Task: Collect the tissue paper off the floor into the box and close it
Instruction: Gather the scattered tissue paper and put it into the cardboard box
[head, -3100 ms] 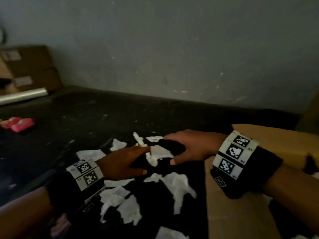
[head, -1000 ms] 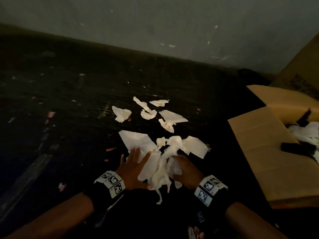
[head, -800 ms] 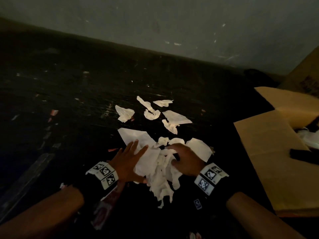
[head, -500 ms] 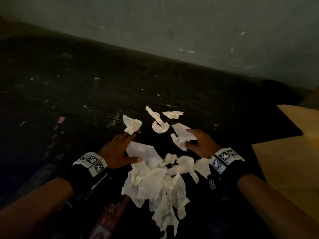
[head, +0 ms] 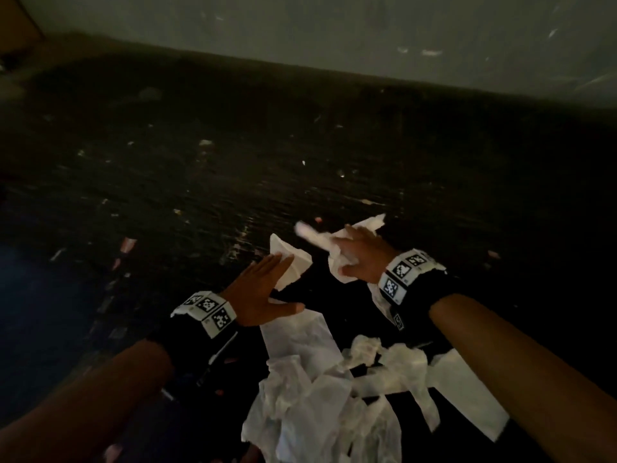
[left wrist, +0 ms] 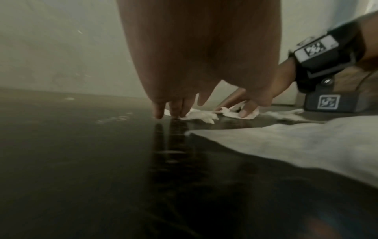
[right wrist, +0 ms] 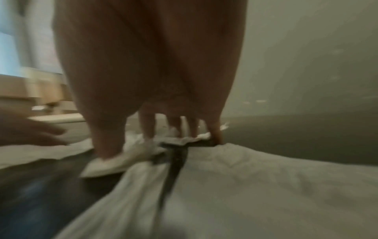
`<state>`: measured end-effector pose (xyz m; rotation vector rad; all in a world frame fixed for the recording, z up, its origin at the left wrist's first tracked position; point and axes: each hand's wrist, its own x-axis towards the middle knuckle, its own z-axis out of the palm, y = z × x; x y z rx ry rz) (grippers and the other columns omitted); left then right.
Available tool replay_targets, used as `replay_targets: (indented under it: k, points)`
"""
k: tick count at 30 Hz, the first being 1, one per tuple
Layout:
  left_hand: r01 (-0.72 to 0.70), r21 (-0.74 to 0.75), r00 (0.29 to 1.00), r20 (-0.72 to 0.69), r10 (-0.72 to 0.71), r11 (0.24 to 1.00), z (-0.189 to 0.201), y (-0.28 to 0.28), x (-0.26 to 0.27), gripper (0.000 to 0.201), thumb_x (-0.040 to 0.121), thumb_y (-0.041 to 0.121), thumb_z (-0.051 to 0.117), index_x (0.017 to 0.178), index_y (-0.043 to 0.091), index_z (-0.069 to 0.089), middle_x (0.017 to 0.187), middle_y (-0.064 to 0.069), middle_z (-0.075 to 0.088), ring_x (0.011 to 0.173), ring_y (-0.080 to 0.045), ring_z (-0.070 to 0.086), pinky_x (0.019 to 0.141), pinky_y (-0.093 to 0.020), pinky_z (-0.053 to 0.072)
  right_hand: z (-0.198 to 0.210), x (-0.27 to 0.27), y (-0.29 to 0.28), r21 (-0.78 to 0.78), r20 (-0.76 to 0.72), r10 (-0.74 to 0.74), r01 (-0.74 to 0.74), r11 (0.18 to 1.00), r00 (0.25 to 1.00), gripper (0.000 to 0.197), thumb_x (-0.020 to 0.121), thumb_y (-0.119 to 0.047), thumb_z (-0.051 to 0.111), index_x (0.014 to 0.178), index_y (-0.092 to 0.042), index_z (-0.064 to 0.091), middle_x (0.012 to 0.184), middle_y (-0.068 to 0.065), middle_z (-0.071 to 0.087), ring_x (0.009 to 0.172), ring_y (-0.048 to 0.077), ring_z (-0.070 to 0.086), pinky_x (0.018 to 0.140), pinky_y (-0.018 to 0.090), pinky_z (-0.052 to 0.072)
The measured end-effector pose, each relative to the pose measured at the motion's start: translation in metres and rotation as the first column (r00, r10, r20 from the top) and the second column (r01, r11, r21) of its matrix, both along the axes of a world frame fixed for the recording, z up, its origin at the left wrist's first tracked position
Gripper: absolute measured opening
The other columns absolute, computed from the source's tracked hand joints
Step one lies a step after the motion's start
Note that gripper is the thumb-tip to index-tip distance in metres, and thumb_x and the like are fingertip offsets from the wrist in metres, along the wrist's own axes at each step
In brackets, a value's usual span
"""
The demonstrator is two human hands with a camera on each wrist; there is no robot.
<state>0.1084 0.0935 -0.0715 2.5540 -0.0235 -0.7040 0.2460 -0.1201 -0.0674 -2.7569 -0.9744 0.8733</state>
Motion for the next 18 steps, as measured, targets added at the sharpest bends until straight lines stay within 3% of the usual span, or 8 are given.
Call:
replay_targets:
  k: [4,7,10,12,14,16,18]
  points:
    - [0.055,-0.078,0.998,-0.014,-0.056,0.995,0.012,-0.021,-0.023,0.116,0.056,0.086,0.048,0.147,0.028,0.003,0.157,0.002,0.009,0.142,-0.018,0.013,0.116,-0.037,0.018,0.01,-0.037,-0.026,0.171,-0.102,0.132,-0.113,0.979,0.986,0.058,0.084,-0.002,0.055,0.136,-0.025,0.045,0.155,0.005,0.027,0.144,0.022,0.021,0.117,0.044,0.022]
    - [0.184,-0.091,0.983,0.02,-0.183,0.979,0.017,-0.027,-0.045,0.116,0.051,0.094,0.034,0.145,0.034,0.006,0.155,0.003,0.016,0.14,-0.017,0.02,0.114,-0.037,0.024,0.026,-0.071,-0.048,0.215,-0.174,0.13,-0.091,0.972,0.976,0.056,0.079,0.004,0.054,0.128,-0.024,0.055,0.147,0.003,0.043,0.134,0.019,0.042,0.11,0.037,0.037]
    - [0.285,-0.041,0.952,0.129,-0.278,0.958,0.018,-0.03,-0.064,0.107,0.059,0.09,0.038,0.144,0.035,0.002,0.155,0.009,0.011,0.141,-0.01,0.011,0.116,-0.038,0.021,0.04,-0.097,-0.07,0.28,-0.224,0.108,-0.043,0.959,0.968,0.05,0.08,0.003,0.057,0.125,-0.02,0.059,0.142,0.004,0.049,0.13,0.017,0.045,0.106,0.029,0.038]
    - [0.331,0.033,0.928,0.172,-0.331,0.943,0.019,-0.038,-0.076,0.106,0.061,0.086,0.044,0.138,0.039,-0.012,0.154,0.01,-0.007,0.142,-0.009,-0.008,0.119,-0.041,0.008,0.048,-0.099,-0.084,0.349,-0.163,0.046,0.014,0.937,0.986,0.046,0.083,-0.001,0.06,0.126,-0.018,0.058,0.143,0.005,0.046,0.133,0.016,0.041,0.107,0.026,0.034]
    - [0.373,0.12,0.907,0.163,-0.389,0.92,0.018,-0.052,-0.091,0.114,0.053,0.092,0.04,0.129,0.046,-0.032,0.153,0.003,-0.025,0.139,-0.015,-0.026,0.118,-0.047,-0.007,0.048,-0.09,-0.096,0.388,-0.04,-0.024,0.038,0.921,0.999,0.049,0.086,-0.011,0.062,0.132,-0.021,0.05,0.149,0.007,0.038,0.138,0.019,0.034,0.114,0.035,0.03]
    - [0.41,0.157,0.893,0.133,-0.43,0.899,0.017,-0.07,-0.105,0.121,0.048,0.094,0.041,0.126,0.047,-0.04,0.148,-0.001,-0.038,0.134,-0.021,-0.038,0.112,-0.052,-0.019,0.043,-0.076,-0.104,0.249,0.006,-0.139,0.133,0.959,0.99,0.062,0.089,-0.029,0.061,0.144,-0.029,0.031,0.158,0.009,0.015,0.145,0.026,0.017,0.117,0.045,0.022]
    - [0.438,0.134,0.887,0.098,-0.452,0.889,0.015,-0.086,-0.116,0.128,0.048,0.09,0.047,0.13,0.043,-0.038,0.143,-0.002,-0.045,0.13,-0.022,-0.044,0.107,-0.056,-0.024,0.033,-0.068,-0.106,0.03,-0.002,-0.235,0.235,0.971,0.972,0.072,0.089,-0.047,0.055,0.147,-0.039,0.013,0.16,0.007,-0.007,0.147,0.031,0.0,0.118,0.053,0.014]
